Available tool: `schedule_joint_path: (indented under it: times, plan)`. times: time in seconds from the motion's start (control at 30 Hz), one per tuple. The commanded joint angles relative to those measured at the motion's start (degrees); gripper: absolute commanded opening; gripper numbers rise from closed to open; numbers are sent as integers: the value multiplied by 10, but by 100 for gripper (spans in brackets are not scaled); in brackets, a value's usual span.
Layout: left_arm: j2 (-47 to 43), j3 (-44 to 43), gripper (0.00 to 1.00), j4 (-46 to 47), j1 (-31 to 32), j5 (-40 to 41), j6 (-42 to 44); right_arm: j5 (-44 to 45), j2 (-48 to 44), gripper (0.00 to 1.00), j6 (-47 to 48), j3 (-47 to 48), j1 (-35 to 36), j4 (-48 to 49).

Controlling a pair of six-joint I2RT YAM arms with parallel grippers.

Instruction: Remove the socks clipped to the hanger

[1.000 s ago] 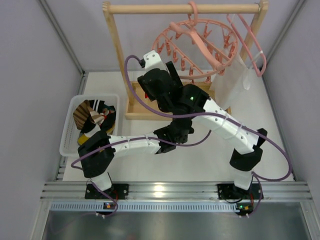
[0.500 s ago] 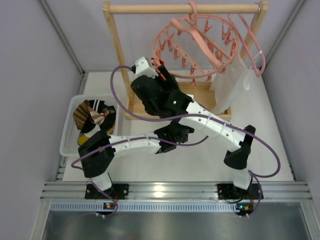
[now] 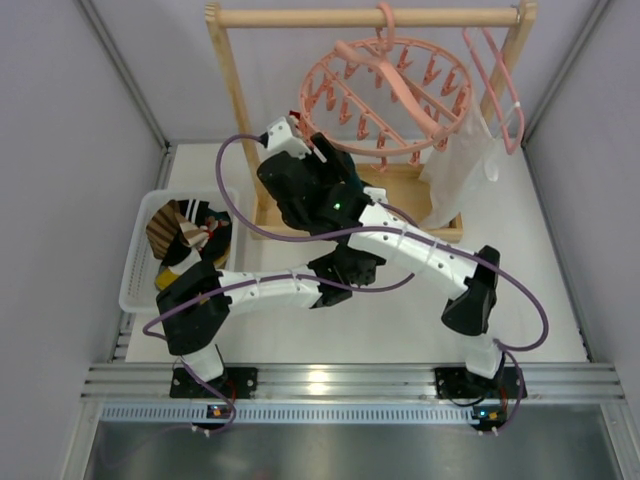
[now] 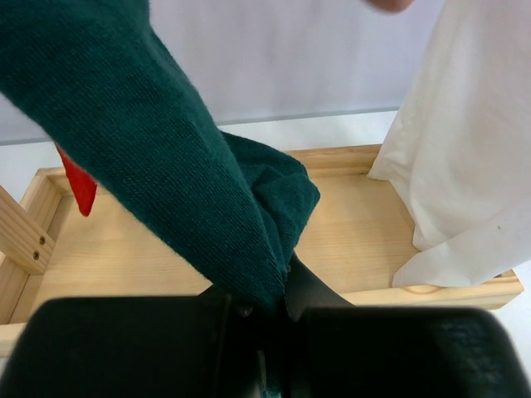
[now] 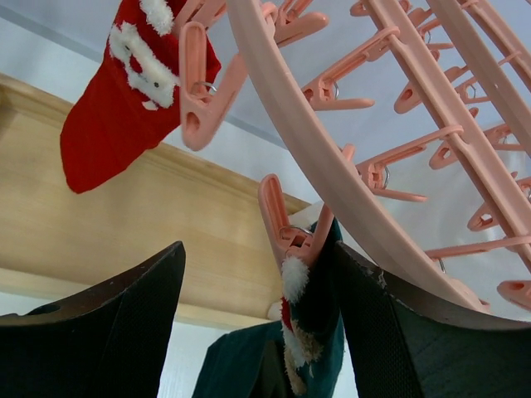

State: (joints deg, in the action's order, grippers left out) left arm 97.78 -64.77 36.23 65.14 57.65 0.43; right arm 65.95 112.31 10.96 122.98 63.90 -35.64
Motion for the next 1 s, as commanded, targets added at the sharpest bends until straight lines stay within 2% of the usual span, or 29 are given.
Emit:
schedule_joint_path:
  times: [0.0, 0.27, 0.43, 0.63, 0.67, 0.73, 0.77, 0.93, 0.97]
  plan:
    - [-14, 12, 0, 53, 2, -10, 11, 30, 9, 69, 14, -1, -23, 49]
    - [-20, 22, 0, 64, 2, -19, 9, 56, 20, 67, 93, -22, -40, 150]
    - [-22, 25, 0, 67, 2, -25, 9, 57, 19, 61, 148, -37, -48, 230]
    - [-23, 30, 0, 68, 2, -30, 6, 57, 24, 51, 180, -41, -55, 269]
    - [-23, 30, 0, 68, 2, -31, 5, 56, 24, 49, 181, -41, -57, 275]
    - [-23, 32, 0, 68, 2, -31, 4, 53, 23, 37, 187, -41, -60, 280]
    - [-25, 31, 0, 68, 2, -31, 4, 53, 25, 27, 191, -41, -60, 288]
    - [-21, 31, 0, 68, 2, -31, 1, 40, 24, 17, 198, -34, -60, 287]
    - [-19, 31, 0, 68, 2, -31, 0, 33, 25, 11, 193, -33, -60, 282]
